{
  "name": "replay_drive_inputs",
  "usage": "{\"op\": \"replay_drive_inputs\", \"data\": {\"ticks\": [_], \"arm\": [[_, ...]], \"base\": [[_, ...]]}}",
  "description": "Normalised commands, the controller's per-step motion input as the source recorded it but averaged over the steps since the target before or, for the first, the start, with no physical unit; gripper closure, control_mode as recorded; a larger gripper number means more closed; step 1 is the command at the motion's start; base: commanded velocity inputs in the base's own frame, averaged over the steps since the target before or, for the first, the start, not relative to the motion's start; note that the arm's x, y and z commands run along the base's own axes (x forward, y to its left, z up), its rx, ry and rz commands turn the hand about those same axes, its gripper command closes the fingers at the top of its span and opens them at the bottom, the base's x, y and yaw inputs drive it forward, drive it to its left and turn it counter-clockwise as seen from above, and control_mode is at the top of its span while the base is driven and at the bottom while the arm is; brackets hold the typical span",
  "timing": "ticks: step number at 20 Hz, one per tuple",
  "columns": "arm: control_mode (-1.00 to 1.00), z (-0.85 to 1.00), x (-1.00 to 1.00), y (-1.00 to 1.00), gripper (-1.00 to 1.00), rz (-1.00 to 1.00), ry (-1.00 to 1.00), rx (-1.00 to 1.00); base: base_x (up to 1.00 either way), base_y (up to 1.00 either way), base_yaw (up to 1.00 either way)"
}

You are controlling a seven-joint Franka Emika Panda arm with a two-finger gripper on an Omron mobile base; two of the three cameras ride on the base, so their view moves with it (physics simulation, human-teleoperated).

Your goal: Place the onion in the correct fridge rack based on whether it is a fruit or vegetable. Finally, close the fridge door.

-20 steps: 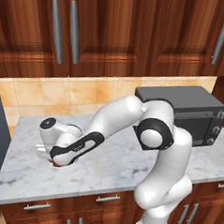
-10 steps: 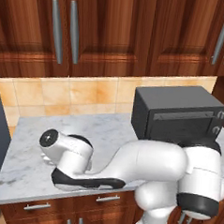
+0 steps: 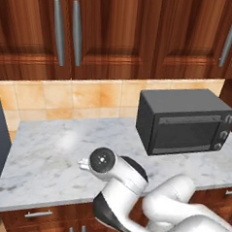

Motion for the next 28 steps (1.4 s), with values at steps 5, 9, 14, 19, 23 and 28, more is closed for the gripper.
{"op": "replay_drive_inputs", "data": {"ticks": [5, 9, 14, 19, 23, 28], "arm": [[-1.0, 0.67, -0.01, -1.0, 1.0, 0.09, -0.08, 0.09], [-1.0, 0.6, 0.0, -0.95, 1.0, 0.13, 0.01, 0.15], [-1.0, 0.42, 0.0, -0.74, 1.0, 0.11, 0.1, 0.18], [-1.0, 0.03, 0.0, -0.05, 1.0, 0.0, 0.02, 0.02], [1.0, 0.0, 0.0, 0.0, 1.0, 0.0, 0.0, 0.0], [1.0, 0.0, 0.0, 0.0, 1.0, 0.0, 0.0, 0.0]], "base": [[0.0, 0.0, 0.0], [0.0, 0.0, 0.0], [0.0, 0.0, 0.0], [0.0, 0.0, 0.0], [-0.17, 0.0, 0.0], [-0.39, 0.0, 0.0]]}}
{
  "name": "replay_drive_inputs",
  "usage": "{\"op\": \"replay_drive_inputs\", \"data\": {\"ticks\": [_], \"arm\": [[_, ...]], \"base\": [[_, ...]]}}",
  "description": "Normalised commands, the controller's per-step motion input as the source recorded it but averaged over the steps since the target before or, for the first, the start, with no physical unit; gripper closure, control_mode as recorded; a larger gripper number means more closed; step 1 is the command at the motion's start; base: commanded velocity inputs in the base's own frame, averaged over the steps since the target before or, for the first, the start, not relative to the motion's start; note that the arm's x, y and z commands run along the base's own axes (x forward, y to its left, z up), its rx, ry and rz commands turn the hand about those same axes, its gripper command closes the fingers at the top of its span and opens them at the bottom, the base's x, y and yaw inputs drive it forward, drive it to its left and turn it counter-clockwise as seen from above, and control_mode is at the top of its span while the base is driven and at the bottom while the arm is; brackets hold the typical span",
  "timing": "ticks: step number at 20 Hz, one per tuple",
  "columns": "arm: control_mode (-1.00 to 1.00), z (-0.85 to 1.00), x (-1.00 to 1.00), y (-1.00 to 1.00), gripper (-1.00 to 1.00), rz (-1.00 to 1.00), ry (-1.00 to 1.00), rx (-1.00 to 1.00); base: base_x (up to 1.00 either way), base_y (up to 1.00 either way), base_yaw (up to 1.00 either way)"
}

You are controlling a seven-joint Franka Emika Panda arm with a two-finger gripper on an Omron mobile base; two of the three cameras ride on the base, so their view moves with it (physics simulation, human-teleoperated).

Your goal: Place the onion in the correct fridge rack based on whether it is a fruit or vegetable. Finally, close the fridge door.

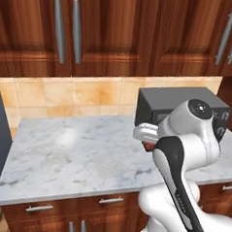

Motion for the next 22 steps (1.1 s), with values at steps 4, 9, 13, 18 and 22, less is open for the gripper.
{"op": "replay_drive_inputs", "data": {"ticks": [4, 9, 13, 18, 22], "arm": [[1.0, 0.0, 0.0, 0.0, 1.0, 0.0, 0.0, 0.0], [1.0, 0.0, 0.0, 0.0, 1.0, 0.0, 0.0, 0.0], [1.0, 0.0, 0.0, 0.0, 1.0, 0.0, 0.0, 0.0], [1.0, 0.0, 0.0, 0.0, 1.0, 0.0, 0.0, 0.0], [1.0, 0.0, 0.0, 0.0, 1.0, 0.0, 0.0, 0.0]], "base": [[-0.45, 0.0, 0.0], [-0.53, 0.0, -0.02], [-0.54, -0.01, -0.16], [-0.5, -0.01, -0.26], [-0.43, 0.0, -0.38]]}}
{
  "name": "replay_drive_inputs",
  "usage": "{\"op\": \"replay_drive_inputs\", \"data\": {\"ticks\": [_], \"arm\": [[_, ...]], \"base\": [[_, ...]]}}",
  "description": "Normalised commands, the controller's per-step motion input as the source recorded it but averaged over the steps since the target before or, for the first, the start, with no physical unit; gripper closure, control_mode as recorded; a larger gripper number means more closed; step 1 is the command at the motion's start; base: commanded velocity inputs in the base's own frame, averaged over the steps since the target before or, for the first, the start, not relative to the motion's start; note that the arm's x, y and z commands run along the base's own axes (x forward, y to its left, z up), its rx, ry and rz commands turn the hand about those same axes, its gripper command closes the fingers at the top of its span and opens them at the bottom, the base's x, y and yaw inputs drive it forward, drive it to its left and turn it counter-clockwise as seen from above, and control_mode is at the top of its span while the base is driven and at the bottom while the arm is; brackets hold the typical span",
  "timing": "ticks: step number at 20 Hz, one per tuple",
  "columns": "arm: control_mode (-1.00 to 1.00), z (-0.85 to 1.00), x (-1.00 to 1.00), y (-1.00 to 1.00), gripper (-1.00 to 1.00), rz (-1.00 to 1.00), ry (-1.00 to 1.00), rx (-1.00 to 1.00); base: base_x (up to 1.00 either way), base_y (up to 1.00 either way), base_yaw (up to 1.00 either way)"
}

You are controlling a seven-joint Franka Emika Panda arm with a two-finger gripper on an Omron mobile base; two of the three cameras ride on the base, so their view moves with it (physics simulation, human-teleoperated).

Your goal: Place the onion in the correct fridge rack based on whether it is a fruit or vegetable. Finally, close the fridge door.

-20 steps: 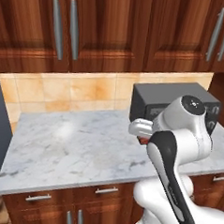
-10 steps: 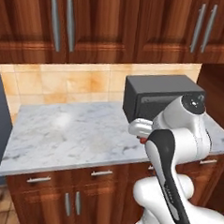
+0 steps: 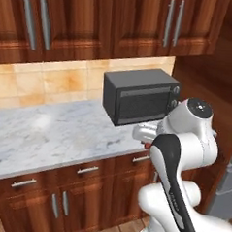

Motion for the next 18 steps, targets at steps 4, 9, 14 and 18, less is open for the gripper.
{"op": "replay_drive_inputs", "data": {"ticks": [4, 9, 14, 18], "arm": [[1.0, 0.0, 0.0, 0.0, 1.0, 0.0, 0.0, 0.0], [1.0, 0.0, 0.0, 0.0, 1.0, 0.0, 0.0, 0.0], [1.0, 0.0, 0.0, 0.0, 1.0, 0.0, 0.0, 0.0], [1.0, 0.0, 0.0, 0.0, 1.0, 0.0, 0.0, 0.0]], "base": [[-0.42, 0.0, -0.42], [-0.55, -0.09, -0.45], [-0.52, -0.56, -0.53], [-0.36, -0.64, -0.61]]}}
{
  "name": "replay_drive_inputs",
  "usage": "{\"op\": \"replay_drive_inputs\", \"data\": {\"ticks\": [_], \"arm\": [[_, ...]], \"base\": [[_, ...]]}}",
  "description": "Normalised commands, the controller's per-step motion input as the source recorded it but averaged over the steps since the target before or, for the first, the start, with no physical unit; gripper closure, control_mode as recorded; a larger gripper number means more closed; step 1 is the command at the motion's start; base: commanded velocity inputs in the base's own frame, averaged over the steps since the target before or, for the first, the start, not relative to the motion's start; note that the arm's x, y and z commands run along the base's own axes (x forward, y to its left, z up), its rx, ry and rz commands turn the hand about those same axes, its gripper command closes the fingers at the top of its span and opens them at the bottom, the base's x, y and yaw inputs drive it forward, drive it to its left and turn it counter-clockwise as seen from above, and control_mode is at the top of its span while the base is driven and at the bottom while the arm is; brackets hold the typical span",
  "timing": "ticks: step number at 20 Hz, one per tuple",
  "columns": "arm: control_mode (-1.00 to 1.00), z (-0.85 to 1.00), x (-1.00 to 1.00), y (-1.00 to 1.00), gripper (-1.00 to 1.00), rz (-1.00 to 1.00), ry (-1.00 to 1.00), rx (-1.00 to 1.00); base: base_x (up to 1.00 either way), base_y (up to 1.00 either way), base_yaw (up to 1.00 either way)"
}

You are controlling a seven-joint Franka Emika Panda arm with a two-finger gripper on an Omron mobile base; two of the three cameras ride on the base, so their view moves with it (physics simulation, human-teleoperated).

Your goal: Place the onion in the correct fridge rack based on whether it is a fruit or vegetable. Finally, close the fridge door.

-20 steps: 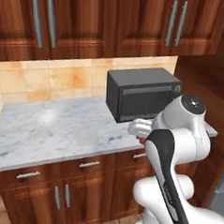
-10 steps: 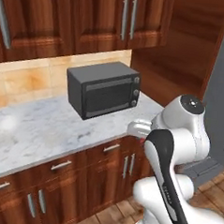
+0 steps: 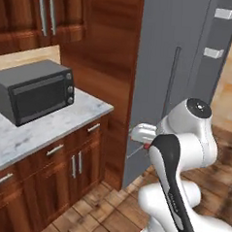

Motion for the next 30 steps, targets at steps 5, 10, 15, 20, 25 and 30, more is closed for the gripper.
{"op": "replay_drive_inputs", "data": {"ticks": [5, 10, 15, 20, 25, 30], "arm": [[1.0, 0.0, 0.0, 0.0, 1.0, 0.0, 0.0, 0.0], [1.0, 0.0, 0.0, 0.0, 1.0, 0.0, 0.0, 0.0], [1.0, 0.0, 0.0, 0.0, 1.0, 0.0, 0.0, 0.0], [1.0, 0.0, 0.0, 0.0, 1.0, 0.0, 0.0, 0.0], [1.0, 0.0, 0.0, 0.0, 1.0, 0.0, 0.0, 0.0], [1.0, 0.0, 0.0, 0.0, 1.0, 0.0, 0.0, 0.0]], "base": [[-0.12, -0.83, -0.64], [0.0, -1.0, -0.56], [0.35, -0.98, -0.45], [0.96, -0.72, -0.2], [1.0, -0.39, 0.0], [1.0, -0.32, 0.0]]}}
